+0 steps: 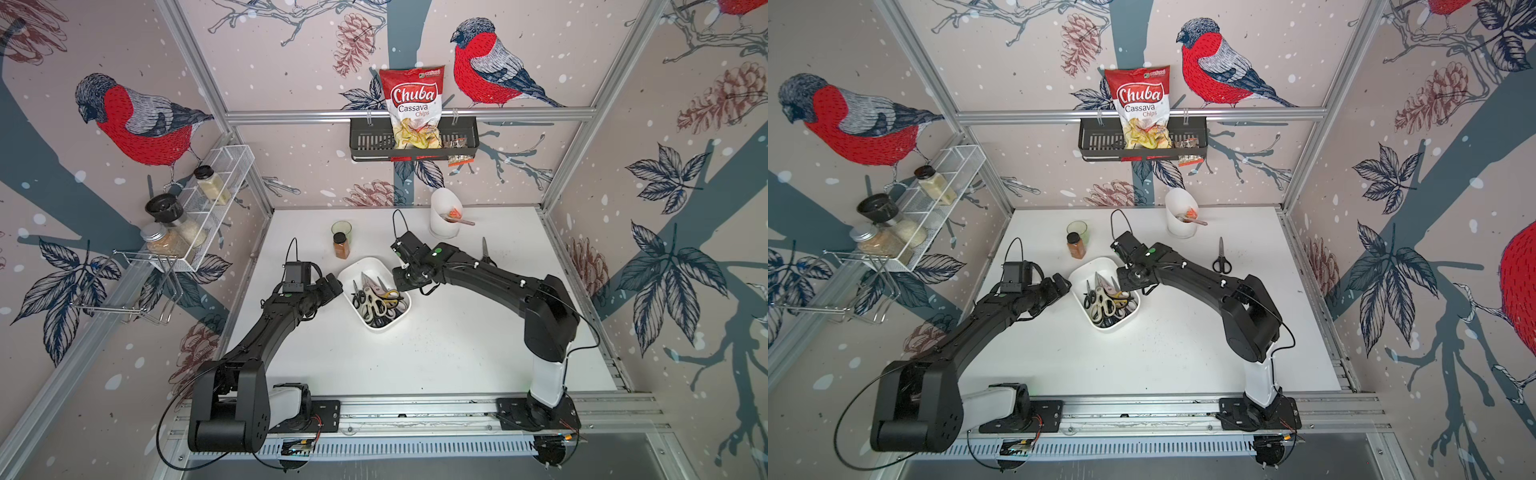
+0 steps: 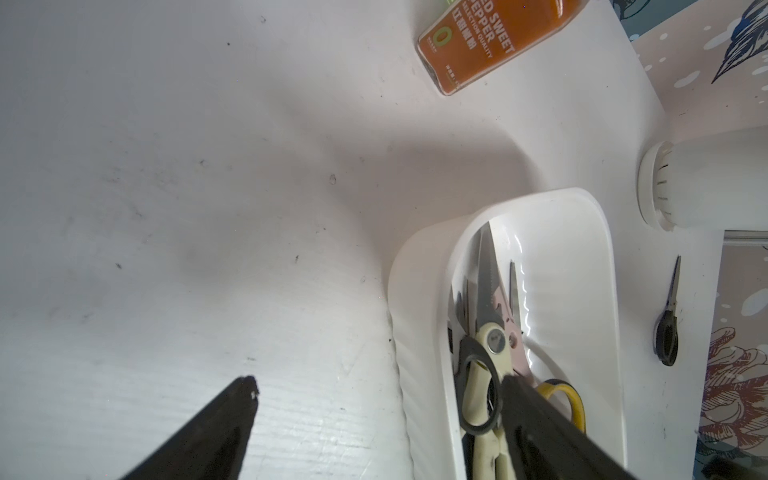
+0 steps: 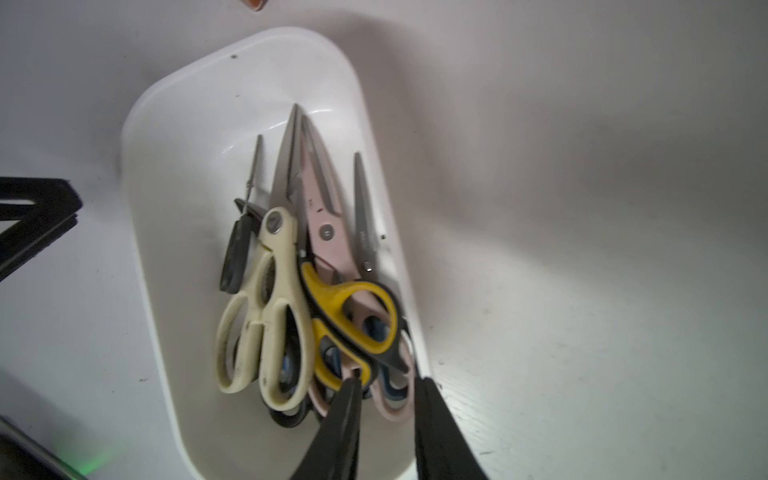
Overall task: Take the scissors out of the storage box
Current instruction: Pick up the scissors from the storage box.
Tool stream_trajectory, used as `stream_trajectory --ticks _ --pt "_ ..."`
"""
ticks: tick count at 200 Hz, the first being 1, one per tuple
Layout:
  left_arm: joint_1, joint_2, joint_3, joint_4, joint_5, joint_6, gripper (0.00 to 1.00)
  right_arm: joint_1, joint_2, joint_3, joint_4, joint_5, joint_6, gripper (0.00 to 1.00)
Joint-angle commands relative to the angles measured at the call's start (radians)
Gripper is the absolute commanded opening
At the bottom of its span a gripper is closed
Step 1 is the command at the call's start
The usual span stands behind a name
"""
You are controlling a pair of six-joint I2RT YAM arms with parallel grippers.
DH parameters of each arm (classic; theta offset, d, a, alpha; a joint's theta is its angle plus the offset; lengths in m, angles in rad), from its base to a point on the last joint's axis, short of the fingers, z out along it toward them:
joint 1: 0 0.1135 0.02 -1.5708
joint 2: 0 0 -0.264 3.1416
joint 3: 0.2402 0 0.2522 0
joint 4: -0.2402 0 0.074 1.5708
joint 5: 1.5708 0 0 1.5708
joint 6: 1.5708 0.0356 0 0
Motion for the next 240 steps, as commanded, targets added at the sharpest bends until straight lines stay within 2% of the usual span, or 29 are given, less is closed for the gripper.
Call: stream_trajectory --ticks 1,54,170,227,240 --pt "0.004 -0.018 -0.011 0.009 0.007 -0.001 0.95 0.05 0.047 0.04 -0.015 0.008 0.088 0.27" --pt "0.007 -0.057 -0.023 -0.014 -0.014 0.014 0.95 0.117 0.101 0.026 0.008 0.015 0.156 0.28" --pt "0.012 -0.13 -0.074 -0.034 -0.034 0.007 0.95 0.129 0.156 0.034 0.015 0.062 0.137 0.28" --pt "0.014 -0.155 -0.086 -0.031 -0.046 -0.005 0.95 0.132 0.196 0.068 0.007 0.059 0.127 0.25" --pt "0.013 -0.163 -0.096 -0.031 -0.051 -0.007 0.95 0.134 0.196 0.07 0.003 0.059 0.122 0.21"
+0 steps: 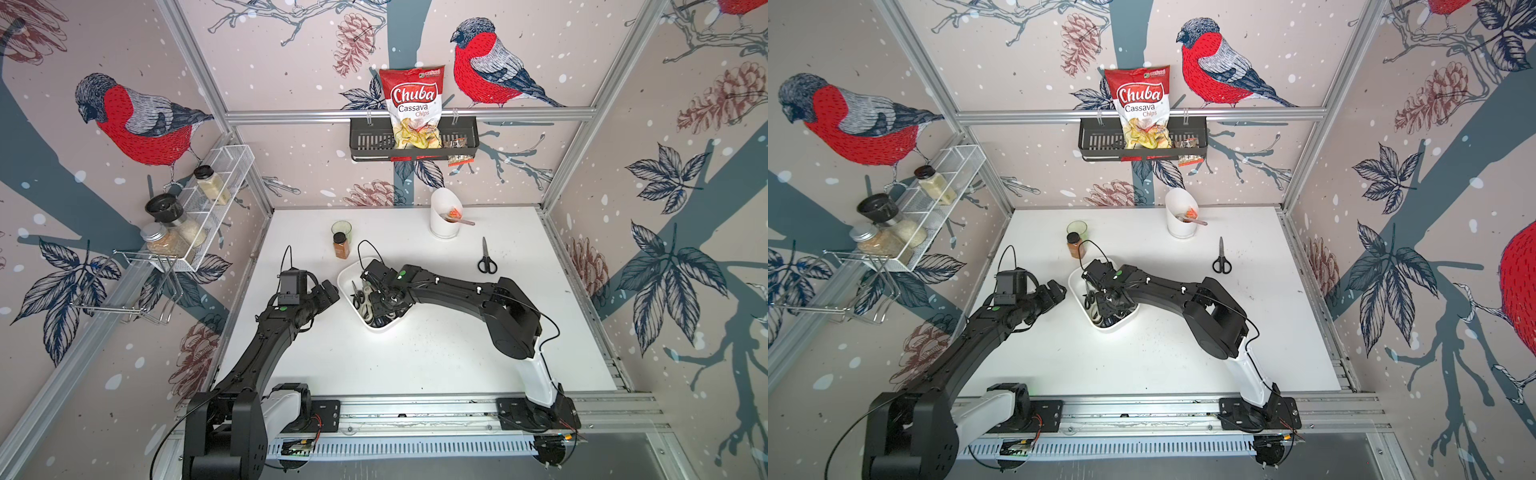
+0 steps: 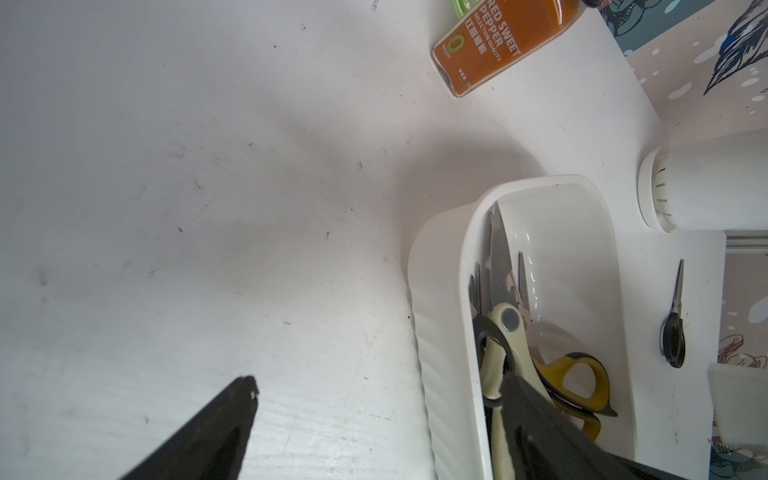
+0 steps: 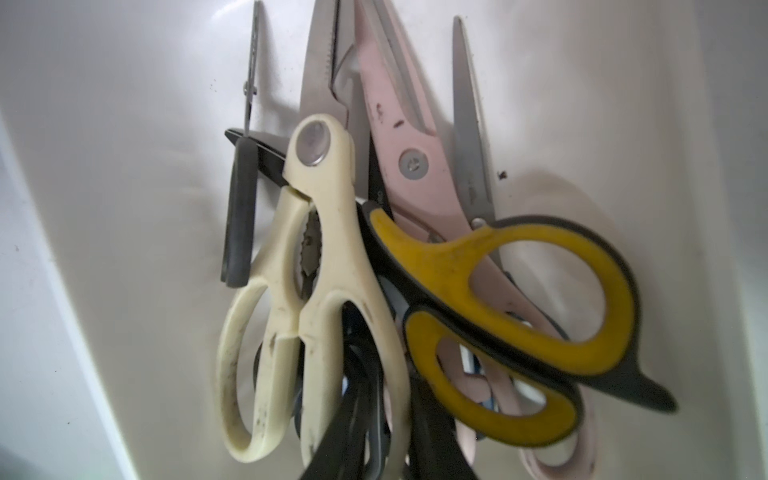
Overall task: Take the scissors out of the storage box
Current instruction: Pick up the scissors from the storage box.
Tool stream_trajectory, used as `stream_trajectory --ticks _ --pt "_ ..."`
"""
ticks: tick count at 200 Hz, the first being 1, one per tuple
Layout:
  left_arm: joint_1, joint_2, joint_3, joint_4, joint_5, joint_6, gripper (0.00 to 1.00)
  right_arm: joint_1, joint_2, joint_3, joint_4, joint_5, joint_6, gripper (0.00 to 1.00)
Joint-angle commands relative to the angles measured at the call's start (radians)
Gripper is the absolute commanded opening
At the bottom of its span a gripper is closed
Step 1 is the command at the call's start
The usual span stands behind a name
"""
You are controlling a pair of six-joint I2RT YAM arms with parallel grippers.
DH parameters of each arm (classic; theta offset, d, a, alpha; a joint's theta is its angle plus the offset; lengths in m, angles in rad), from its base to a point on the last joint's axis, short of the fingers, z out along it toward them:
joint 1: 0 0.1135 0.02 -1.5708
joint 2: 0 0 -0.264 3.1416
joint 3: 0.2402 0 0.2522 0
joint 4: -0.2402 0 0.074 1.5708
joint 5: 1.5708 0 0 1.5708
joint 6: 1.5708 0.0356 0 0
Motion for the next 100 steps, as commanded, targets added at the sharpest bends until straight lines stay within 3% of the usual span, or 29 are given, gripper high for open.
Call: stream_trajectory --ticks 1,74,100 --pt "0.004 -0.015 -0.016 -0.005 -0.017 -0.007 0.95 0.004 0.007 0.009 -0.005 0.017 -0.018 0.21" --pt "0.007 -0.024 -0.031 0.004 -0.02 -0.01 0.95 0.012 0.006 0.055 -0.058 0.034 -0.034 0.0" --pt "0.011 -0.012 -0.025 0.008 -0.018 -0.007 0.95 0.013 -0.008 0.07 -0.078 0.054 -0.029 0.0"
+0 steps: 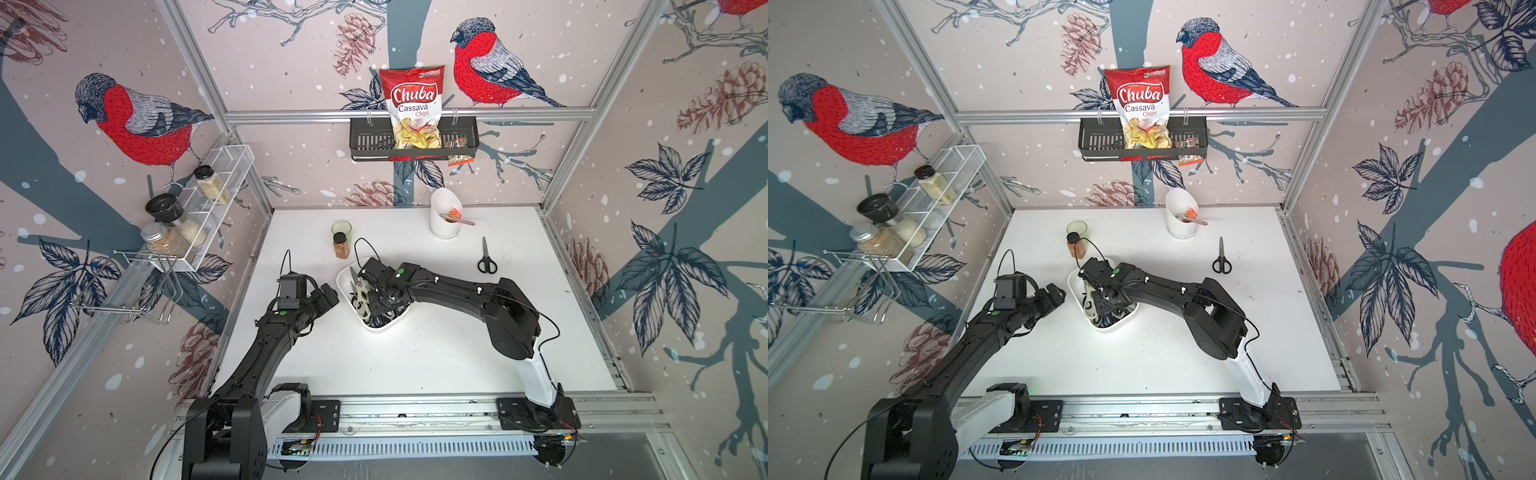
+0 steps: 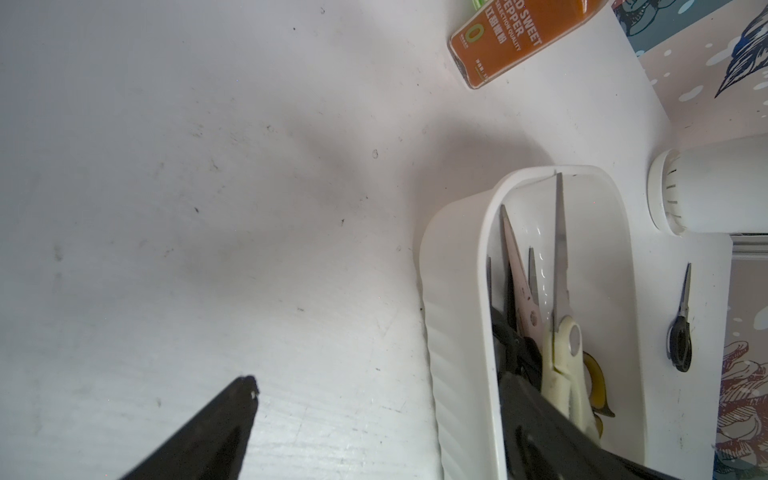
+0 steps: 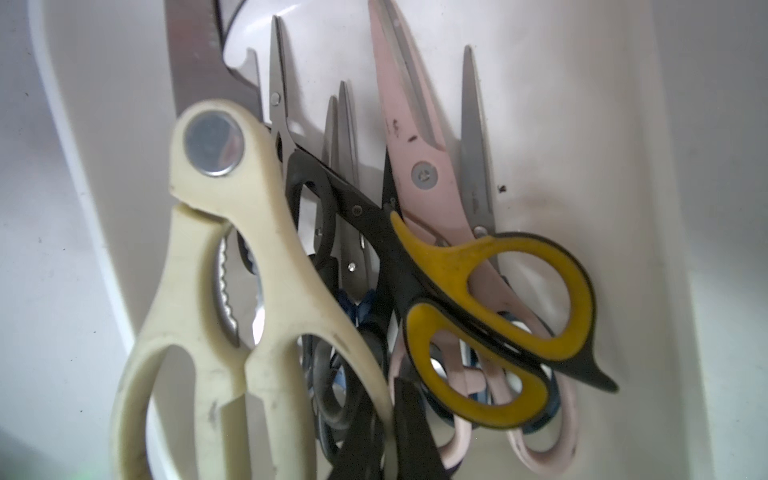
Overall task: Take the scissors out of the storage box
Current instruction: Pick up the scissors from the storage box, then place the scissors at the center of the board.
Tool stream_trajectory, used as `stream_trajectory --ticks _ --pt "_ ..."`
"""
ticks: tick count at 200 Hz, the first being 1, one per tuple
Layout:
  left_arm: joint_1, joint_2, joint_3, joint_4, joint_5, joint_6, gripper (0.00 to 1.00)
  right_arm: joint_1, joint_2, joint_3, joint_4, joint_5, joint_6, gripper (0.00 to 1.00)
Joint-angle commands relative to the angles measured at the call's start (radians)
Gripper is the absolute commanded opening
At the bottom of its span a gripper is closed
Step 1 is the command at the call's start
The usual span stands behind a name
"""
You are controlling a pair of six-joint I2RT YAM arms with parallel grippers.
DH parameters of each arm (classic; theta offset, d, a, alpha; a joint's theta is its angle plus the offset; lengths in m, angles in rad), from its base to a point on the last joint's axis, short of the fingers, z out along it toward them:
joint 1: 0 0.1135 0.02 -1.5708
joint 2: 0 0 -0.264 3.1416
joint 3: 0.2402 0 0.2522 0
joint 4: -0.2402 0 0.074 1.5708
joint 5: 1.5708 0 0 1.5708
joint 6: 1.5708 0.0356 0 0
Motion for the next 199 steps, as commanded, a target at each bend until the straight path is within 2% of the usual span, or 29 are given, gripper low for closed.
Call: stream_trajectory --ticks 1,54,96,137,199 --pt "0.006 0.009 0.008 0.007 -0.009 0.008 0.95 0.002 -0.012 0.016 -0.033 0.037 -0.006 0.0" --pt "0.007 0.017 0.017 0.002 -0.003 0.021 0.95 -0.013 -0.069 0.015 -0.052 0.088 -0.009 0.0" --pt "0.009 0.062 0.073 0.006 0.035 0.047 0.95 -0.083 -0.171 -0.082 -0.013 0.07 -0.02 0.0" --pt "0.0 0.131 0.129 0.029 0.113 0.042 0.95 -0.2 -0.261 -0.217 0.024 0.045 -0.06 0.0" --pt "-0.076 0.191 0.18 0.026 0.078 0.036 0.95 -0.44 -0.313 -0.39 0.043 0.045 -0.145 0.0"
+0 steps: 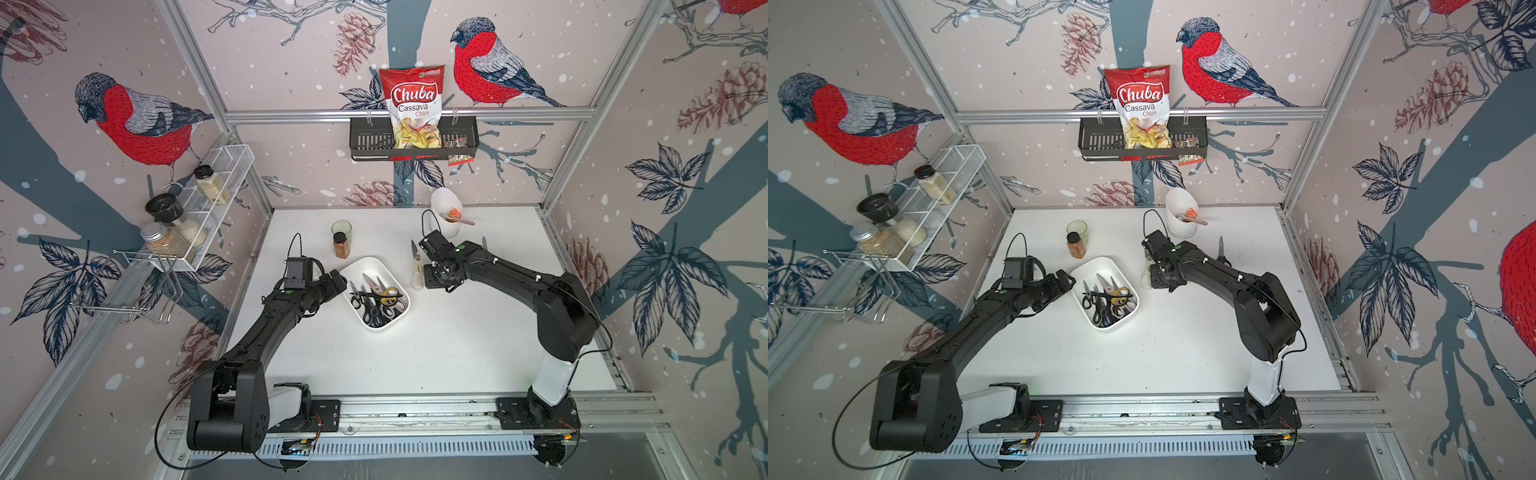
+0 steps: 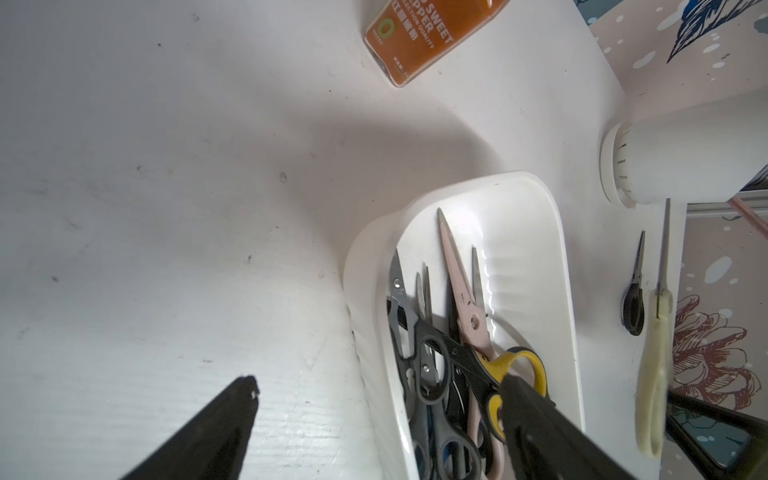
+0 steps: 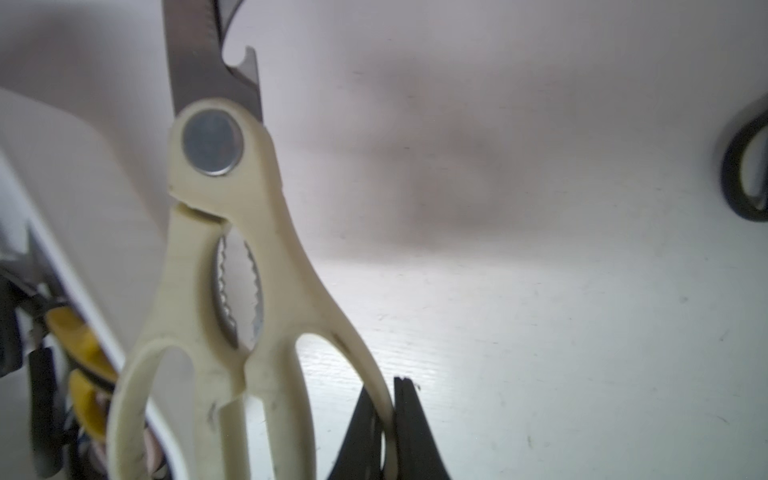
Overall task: Take the scissors out of the storage box
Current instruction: Place the scissors at the center of the board.
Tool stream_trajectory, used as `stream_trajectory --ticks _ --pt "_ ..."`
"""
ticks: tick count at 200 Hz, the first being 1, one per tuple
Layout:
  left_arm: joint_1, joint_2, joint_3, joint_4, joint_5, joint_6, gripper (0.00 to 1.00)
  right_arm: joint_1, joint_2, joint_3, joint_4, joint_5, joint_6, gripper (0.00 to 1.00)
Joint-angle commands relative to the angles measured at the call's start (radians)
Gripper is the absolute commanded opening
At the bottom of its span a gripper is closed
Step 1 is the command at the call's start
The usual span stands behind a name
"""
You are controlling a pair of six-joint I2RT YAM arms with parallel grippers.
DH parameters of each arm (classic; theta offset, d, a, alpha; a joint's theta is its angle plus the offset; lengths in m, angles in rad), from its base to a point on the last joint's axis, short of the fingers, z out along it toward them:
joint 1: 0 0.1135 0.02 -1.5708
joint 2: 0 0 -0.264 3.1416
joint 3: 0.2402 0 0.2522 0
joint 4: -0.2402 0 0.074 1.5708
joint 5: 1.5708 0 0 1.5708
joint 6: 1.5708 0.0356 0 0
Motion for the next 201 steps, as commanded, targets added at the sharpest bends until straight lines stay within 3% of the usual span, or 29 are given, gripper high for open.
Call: stream_trajectory --ticks 1,86,175,201 --pt "-0.022 0.011 0.014 0.018 -0.012 0.008 0.95 -0.07 -0.016 -0.044 0.022 0.003 -0.057 0.0" --pt "-0.03 0.039 0.022 0.034 -0.039 -0.007 0.95 -0.3 0.076 -0.05 0.04 0.002 -0.145 0.0" --pt "-0.029 0.037 0.002 0.04 -0.065 -0.021 0.95 -0.357 0.21 0.077 0.035 0.042 -0.2 0.0" --pt "-0.029 0.028 -0.005 0.039 -0.07 -0.025 0.95 -0.361 0.225 0.082 0.039 0.043 -0.222 0.05"
